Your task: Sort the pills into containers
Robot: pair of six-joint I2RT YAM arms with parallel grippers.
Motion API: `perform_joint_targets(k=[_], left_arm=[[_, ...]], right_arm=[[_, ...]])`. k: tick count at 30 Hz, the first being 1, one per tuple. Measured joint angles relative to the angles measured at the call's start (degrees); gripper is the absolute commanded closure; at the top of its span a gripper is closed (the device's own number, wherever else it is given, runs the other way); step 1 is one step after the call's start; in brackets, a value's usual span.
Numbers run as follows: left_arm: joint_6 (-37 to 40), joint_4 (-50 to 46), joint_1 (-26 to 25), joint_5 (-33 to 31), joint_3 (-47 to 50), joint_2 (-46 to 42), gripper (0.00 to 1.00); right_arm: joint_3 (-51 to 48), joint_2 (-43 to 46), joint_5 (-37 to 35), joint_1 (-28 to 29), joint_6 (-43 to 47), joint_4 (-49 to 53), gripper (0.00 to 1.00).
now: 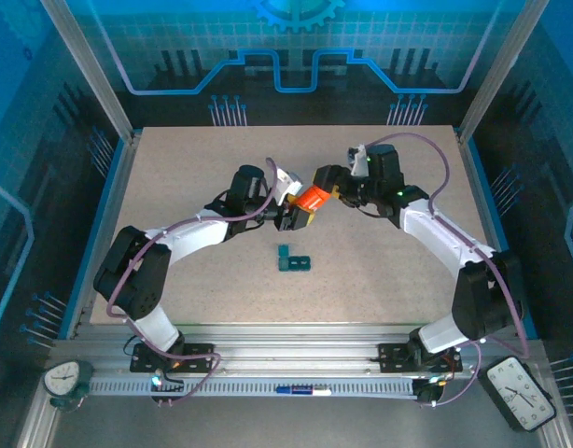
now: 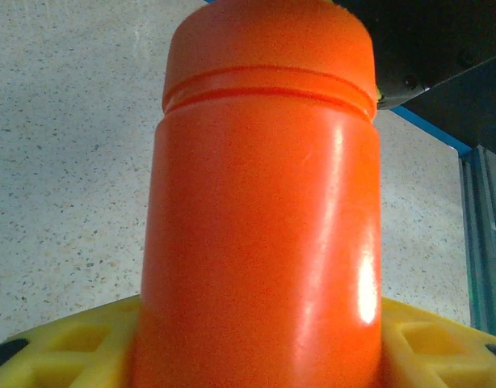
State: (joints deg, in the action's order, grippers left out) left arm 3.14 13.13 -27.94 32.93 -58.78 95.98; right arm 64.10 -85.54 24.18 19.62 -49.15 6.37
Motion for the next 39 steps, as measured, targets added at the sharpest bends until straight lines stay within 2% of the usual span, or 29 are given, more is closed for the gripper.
perform_joint_targets(k=[5, 9, 13, 18, 21, 22, 24, 27, 32, 39], left_arm=[[0.0, 0.1, 0.0, -0.5, 0.0, -0.4, 1.00], [-0.2, 0.1, 0.0, -1.1, 0.0, -0.5, 1.00], [-0.4, 0.0, 0.0, -1.1, 0.0, -0.5, 1.00], [-3.8, 0.5, 0.9, 3.1, 0.0, -0.5, 1.00], [-7.6, 1.6, 1.6, 6.1, 0.0, -0.5, 1.00], [-8.2, 2.2, 1.7, 6.6, 0.0, -0.5, 1.00], [-9.3, 3.0, 1.7, 7.1, 0.0, -0.5, 1.00], [-9.2, 3.1, 1.7, 7.1, -0.2, -0.5, 1.00], [-6.5, 1.1, 1.5, 5.0, -1.2, -0.6, 1.00], [0.5, -3.3, -0.6, -2.7, -1.5, -1.1, 1.00]], right_arm=[[0.0, -0.1, -0.5, 0.1, 0.0, 0.0, 0.48], [-0.4, -0.1, -0.6, 0.1, 0.3, -1.0, 0.54], [-1.6, -0.1, 1.0, -0.4, 2.3, -3.5, 0.56], [-3.1, -0.1, 7.5, -1.7, 11.5, -8.3, 0.54], [-3.2, -0.1, 11.4, -2.4, 17.1, -10.5, 0.50], [-3.2, -0.1, 12.3, -2.6, 17.9, -11.0, 0.46], [-3.2, -0.1, 14.3, -3.2, 18.7, -12.1, 0.31], [-3.5, 0.0, 15.4, -3.6, 16.0, -14.0, 0.19], [-6.3, 2.9, 11.7, -4.6, 7.4, -15.8, 0.14], [-6.8, 4.9, 3.8, -4.7, -3.5, -12.6, 0.12]])
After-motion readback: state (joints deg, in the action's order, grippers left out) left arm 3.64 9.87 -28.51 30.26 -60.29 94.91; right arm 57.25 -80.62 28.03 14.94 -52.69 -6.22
